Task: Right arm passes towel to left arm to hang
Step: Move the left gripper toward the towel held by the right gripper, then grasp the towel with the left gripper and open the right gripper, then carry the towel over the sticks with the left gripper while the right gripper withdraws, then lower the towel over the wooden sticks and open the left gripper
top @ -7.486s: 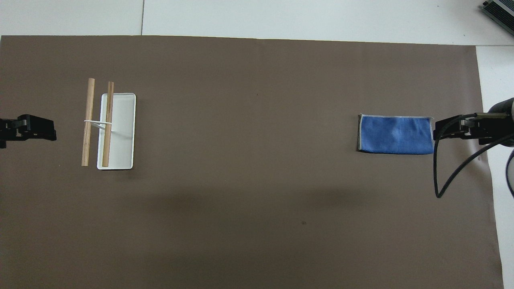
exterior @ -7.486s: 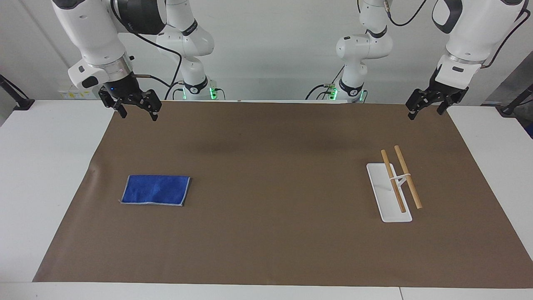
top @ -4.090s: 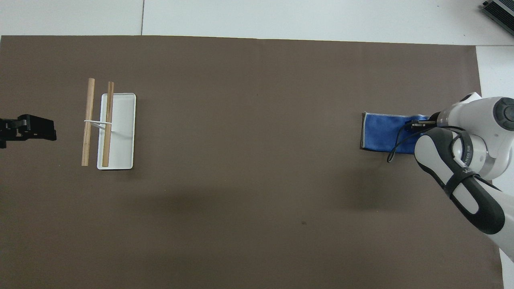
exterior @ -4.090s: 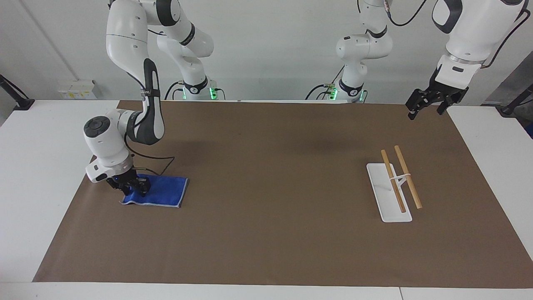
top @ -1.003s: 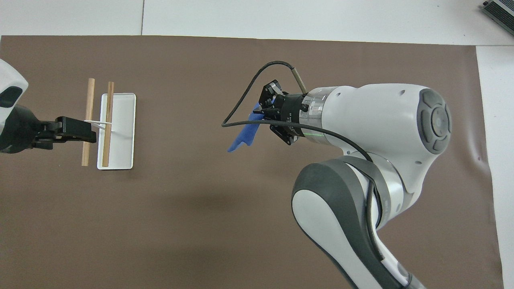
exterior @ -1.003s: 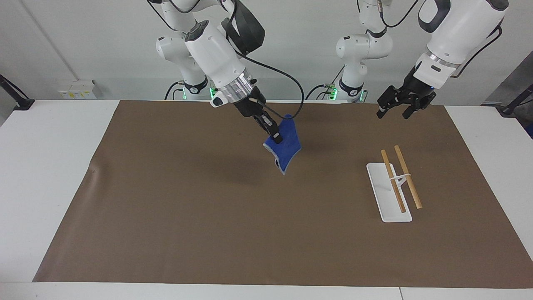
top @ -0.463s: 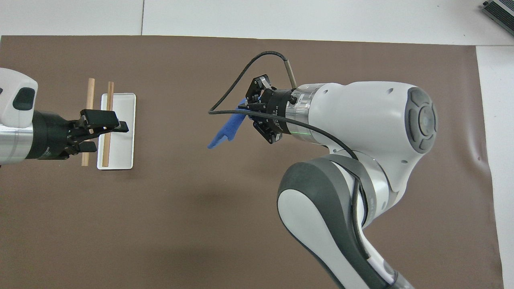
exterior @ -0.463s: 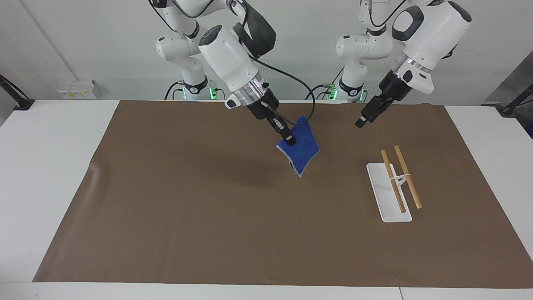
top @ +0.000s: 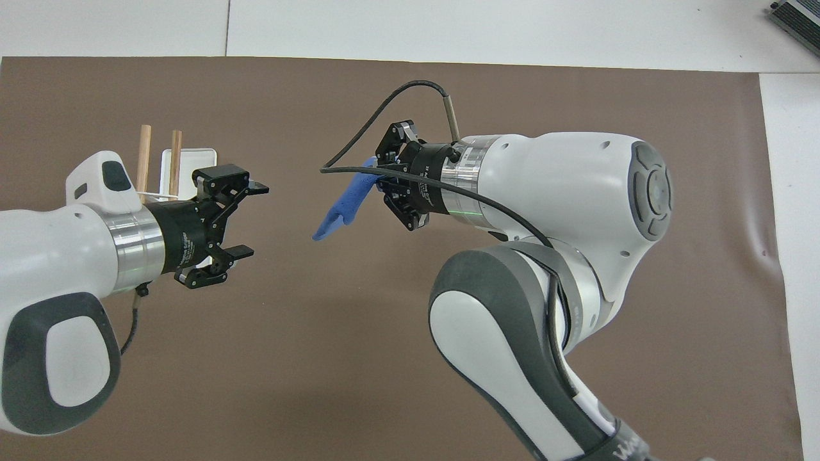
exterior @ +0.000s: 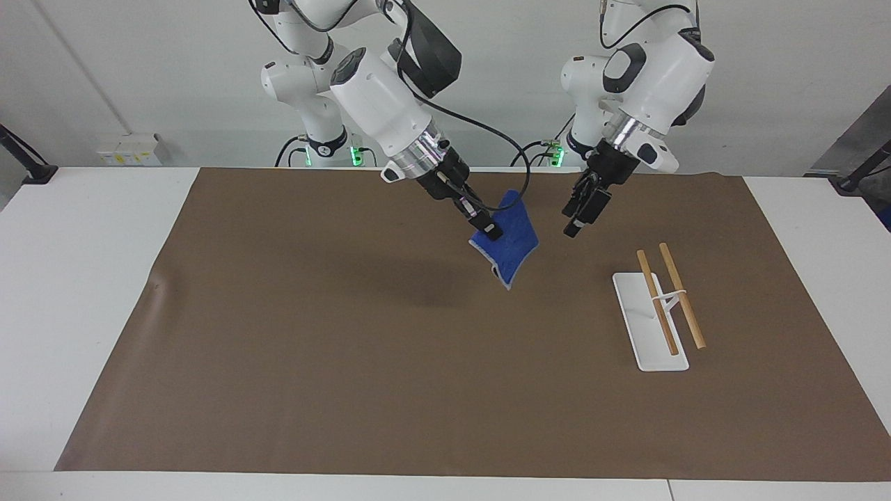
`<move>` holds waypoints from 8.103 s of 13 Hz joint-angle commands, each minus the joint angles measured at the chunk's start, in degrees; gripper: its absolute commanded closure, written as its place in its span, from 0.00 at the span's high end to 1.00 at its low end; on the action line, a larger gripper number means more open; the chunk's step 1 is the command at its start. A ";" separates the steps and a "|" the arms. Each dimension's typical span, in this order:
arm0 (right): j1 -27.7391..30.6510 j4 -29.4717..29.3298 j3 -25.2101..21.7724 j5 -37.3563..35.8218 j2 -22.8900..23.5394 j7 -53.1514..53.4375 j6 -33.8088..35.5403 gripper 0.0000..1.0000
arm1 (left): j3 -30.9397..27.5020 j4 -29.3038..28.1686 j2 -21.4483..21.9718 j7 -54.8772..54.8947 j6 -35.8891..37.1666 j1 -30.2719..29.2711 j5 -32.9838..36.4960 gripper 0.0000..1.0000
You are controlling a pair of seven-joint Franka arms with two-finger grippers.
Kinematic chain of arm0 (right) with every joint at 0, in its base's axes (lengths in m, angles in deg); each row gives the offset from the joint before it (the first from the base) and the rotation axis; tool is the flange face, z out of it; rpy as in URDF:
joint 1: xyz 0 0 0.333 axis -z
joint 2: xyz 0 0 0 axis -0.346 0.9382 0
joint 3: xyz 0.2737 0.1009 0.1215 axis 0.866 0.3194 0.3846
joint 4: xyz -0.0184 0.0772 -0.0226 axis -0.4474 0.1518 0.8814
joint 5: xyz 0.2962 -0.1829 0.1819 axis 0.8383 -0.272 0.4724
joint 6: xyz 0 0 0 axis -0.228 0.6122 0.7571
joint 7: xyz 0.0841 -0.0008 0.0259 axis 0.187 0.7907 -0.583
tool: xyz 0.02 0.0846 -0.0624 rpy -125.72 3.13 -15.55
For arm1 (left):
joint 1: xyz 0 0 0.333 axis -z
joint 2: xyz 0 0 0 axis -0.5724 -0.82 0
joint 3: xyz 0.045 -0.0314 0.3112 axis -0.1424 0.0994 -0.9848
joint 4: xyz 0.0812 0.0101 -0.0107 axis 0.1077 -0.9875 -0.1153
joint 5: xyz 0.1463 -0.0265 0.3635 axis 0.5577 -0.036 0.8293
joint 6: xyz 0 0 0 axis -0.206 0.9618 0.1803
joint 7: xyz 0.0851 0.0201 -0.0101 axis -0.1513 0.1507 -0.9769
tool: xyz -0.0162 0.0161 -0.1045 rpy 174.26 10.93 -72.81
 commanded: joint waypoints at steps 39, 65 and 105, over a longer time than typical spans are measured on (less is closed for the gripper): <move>0.10 -0.27 0.46 0.63 1.00 0.83 1.23 0.00 | -1.03 -1.62 -9.55 -36.02 -21.88 6.68 -1.29 1.00; 0.19 0.08 0.37 -0.60 0.56 0.13 1.93 0.99 | -0.94 -1.53 -9.81 2.36 -19.95 6.95 -1.20 0.00; 25.14 -0.89 -1.03 -39.63 -11.66 -70.35 39.20 1.00 | -1.38 9.80 -18.16 13.99 -7.99 -23.90 27.01 0.00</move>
